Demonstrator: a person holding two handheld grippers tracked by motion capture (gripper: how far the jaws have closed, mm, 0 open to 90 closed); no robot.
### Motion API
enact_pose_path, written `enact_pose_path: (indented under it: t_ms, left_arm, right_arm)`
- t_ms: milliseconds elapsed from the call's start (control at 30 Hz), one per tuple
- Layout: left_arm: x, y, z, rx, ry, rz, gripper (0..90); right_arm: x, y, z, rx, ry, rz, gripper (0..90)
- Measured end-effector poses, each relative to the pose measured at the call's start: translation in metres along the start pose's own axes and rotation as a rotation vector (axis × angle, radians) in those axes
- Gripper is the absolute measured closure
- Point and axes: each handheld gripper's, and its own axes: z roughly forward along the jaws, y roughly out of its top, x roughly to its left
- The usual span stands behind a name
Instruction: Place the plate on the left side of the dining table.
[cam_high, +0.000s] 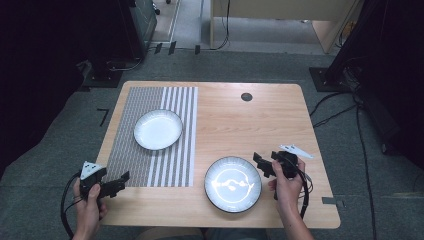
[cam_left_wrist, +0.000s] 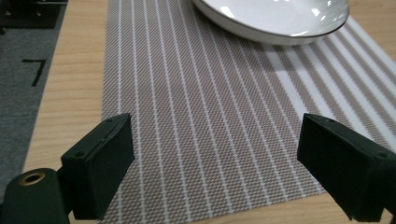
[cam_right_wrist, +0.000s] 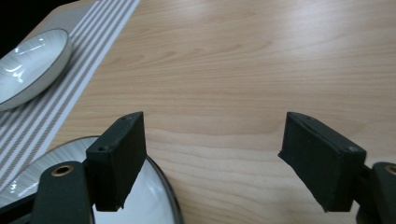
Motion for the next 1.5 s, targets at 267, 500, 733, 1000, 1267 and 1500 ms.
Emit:
enact_pose_path:
  t_ms: [267, 500, 733, 1000, 1267, 1500]
  left_arm:
    - [0.012, -0.01, -0.001, 0.011, 0.019, -0.003, 10.8]
    - [0.018, -0.018, 0.0, 0.028, 0.047, 0.02, 10.8]
    - [0.023, -0.022, -0.001, 0.041, 0.082, 0.049, 10.5]
    - [0.031, -0.026, -0.003, 0.056, 0.112, 0.061, 10.2]
    - [0.035, -0.029, -0.003, 0.067, 0.108, 0.062, 10.1]
    - [0.032, -0.031, -0.001, 0.083, 0.102, 0.094, 9.7]
  right_arm:
    - [-0.02, -0.011, -0.011, 0.011, -0.044, -0.006, 22.5]
    - [-0.04, -0.021, -0.021, 0.011, -0.087, 0.016, 22.5]
    - [-0.062, -0.03, -0.032, 0.013, -0.127, 0.039, 22.6]
    - [-0.089, -0.041, -0.047, 0.019, -0.21, 0.03, 22.5]
    - [-0.104, -0.048, -0.057, 0.03, -0.274, -0.004, 21.8]
    - [-0.1, -0.054, -0.055, 0.034, -0.341, -0.101, 19.6]
